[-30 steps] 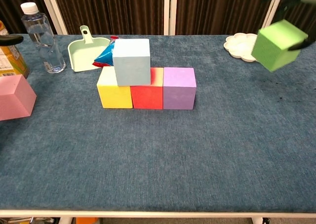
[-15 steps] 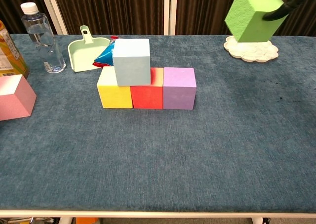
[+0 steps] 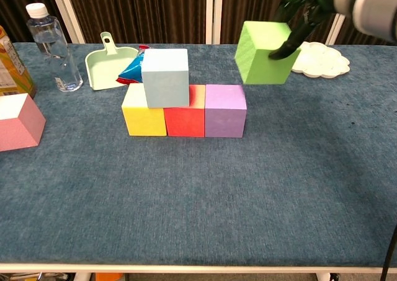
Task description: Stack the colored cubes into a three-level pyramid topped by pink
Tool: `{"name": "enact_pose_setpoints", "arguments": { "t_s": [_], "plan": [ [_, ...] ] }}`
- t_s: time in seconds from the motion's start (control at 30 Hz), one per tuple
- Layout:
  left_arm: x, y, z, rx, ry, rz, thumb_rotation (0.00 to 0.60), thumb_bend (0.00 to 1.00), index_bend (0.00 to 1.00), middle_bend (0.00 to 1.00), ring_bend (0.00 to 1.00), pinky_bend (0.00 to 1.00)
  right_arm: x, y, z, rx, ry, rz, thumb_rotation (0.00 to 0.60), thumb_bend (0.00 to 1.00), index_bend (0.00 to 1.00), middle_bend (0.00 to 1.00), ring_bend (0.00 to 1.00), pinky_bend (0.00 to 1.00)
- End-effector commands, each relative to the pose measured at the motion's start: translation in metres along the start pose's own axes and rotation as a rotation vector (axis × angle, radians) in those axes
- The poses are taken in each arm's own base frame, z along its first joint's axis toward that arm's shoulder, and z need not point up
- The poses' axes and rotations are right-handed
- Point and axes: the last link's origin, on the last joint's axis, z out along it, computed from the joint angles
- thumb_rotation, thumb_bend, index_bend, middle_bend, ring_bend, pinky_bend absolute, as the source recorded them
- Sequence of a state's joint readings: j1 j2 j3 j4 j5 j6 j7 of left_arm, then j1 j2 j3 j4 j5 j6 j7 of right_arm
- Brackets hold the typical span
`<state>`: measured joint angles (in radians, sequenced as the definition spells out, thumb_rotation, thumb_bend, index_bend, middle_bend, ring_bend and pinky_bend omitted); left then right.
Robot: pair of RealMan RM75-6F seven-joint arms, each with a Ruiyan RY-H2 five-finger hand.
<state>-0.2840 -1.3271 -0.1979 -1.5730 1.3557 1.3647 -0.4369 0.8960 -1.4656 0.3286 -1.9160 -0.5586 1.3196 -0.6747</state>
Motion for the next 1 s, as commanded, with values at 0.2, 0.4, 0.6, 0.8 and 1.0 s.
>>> {"name": "enact_pose_setpoints", "arguments": {
  "t_s": [0.2, 0.4, 0.6, 0.8, 1.0],
  "plan": [
    [0.001, -0.003, -0.001, 0.002, -0.012, -0.013, 0.600, 0.12, 0.09, 0.04, 0.00, 0.12, -0.014, -0.040, 0.006, 0.025, -0.020, -0.021, 0.600, 0.20, 0.00, 0.82, 0.23, 0.00],
    [0.004, -0.007, -0.002, 0.011, -0.014, -0.030, 0.600, 0.12, 0.09, 0.04, 0.00, 0.12, -0.019, -0.056, 0.005, 0.027, -0.019, -0.045, 0.600, 0.20, 0.00, 0.82, 0.24, 0.00],
    [0.003, -0.010, -0.004, 0.015, -0.025, -0.043, 0.600, 0.12, 0.09, 0.04, 0.00, 0.12, -0.029, -0.060, 0.004, 0.014, -0.047, -0.060, 0.600, 0.19, 0.00, 0.82, 0.24, 0.00],
    [0.005, -0.012, -0.004, 0.017, -0.023, -0.053, 0.600, 0.12, 0.09, 0.04, 0.00, 0.12, -0.034, -0.065, 0.005, 0.029, -0.070, -0.045, 0.600, 0.15, 0.00, 0.74, 0.24, 0.00],
    [0.006, -0.014, -0.004, 0.024, -0.023, -0.065, 0.600, 0.12, 0.09, 0.05, 0.00, 0.12, -0.031, -0.066, 0.005, 0.047, -0.085, -0.025, 0.600, 0.10, 0.00, 0.46, 0.13, 0.00]
  ]
}}
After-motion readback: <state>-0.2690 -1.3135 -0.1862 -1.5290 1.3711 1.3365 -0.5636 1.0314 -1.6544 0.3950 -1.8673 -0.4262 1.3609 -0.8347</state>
